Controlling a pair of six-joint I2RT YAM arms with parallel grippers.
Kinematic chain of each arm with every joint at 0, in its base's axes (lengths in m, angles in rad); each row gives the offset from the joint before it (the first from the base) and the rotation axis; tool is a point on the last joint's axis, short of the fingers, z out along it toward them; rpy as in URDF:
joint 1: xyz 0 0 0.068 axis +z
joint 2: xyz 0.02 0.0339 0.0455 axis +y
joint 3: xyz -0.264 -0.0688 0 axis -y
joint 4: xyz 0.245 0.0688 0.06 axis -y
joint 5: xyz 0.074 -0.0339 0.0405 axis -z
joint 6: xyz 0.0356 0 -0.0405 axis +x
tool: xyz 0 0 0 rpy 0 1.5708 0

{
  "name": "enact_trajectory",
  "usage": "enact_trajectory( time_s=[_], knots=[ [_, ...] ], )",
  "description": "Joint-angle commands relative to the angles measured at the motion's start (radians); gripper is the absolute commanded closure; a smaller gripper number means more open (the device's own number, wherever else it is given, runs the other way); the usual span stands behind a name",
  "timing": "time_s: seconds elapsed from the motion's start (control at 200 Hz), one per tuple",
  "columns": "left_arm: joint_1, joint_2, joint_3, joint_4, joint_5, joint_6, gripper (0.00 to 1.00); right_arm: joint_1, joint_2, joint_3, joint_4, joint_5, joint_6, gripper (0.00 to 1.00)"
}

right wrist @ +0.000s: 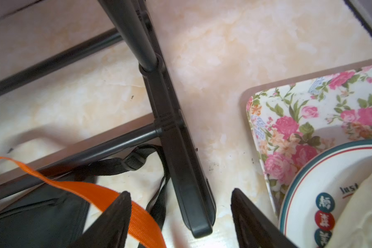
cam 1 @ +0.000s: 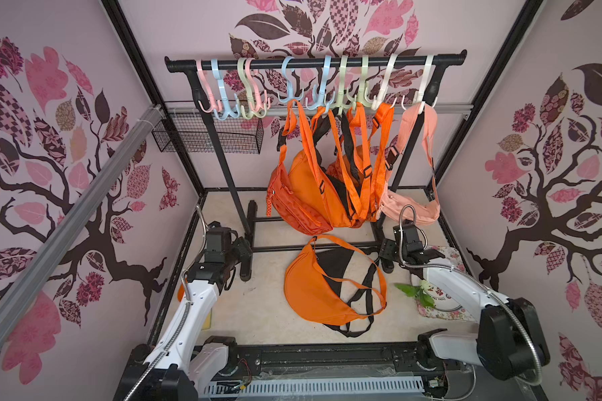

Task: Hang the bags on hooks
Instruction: Adjust the clothesline at the center of the board.

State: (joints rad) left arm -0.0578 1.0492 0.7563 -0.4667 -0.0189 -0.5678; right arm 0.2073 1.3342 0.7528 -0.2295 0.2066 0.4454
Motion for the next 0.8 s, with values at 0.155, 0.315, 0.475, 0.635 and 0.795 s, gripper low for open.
enact_trajectory(
  time_s=[0.155, 0.315, 0.475, 0.635, 0.795],
  knots=[
    [0.066, 0.128, -0.074, 0.135, 0.057, -0.063, 0.43, -0.034, 0.167, 0.089, 0.049, -0.091, -0.042, 0.28],
    [0.066, 0.212, -0.045, 0.167, 0.031, -0.062, 0.44, -0.035, 0.237, 0.153, 0.058, -0.070, -0.057, 0.28],
    [0.066, 0.275, 0.023, 0.182, -0.006, -0.040, 0.44, -0.060, 0.312, 0.251, 0.056, -0.060, -0.070, 0.28],
    [0.066, 0.398, 0.118, 0.179, 0.000, -0.012, 0.45, -0.082, 0.429, 0.364, 0.033, -0.096, -0.090, 0.29],
    [0.066, 0.528, 0.219, 0.175, 0.031, 0.020, 0.46, -0.088, 0.534, 0.447, 0.025, -0.121, -0.115, 0.31]
  ],
)
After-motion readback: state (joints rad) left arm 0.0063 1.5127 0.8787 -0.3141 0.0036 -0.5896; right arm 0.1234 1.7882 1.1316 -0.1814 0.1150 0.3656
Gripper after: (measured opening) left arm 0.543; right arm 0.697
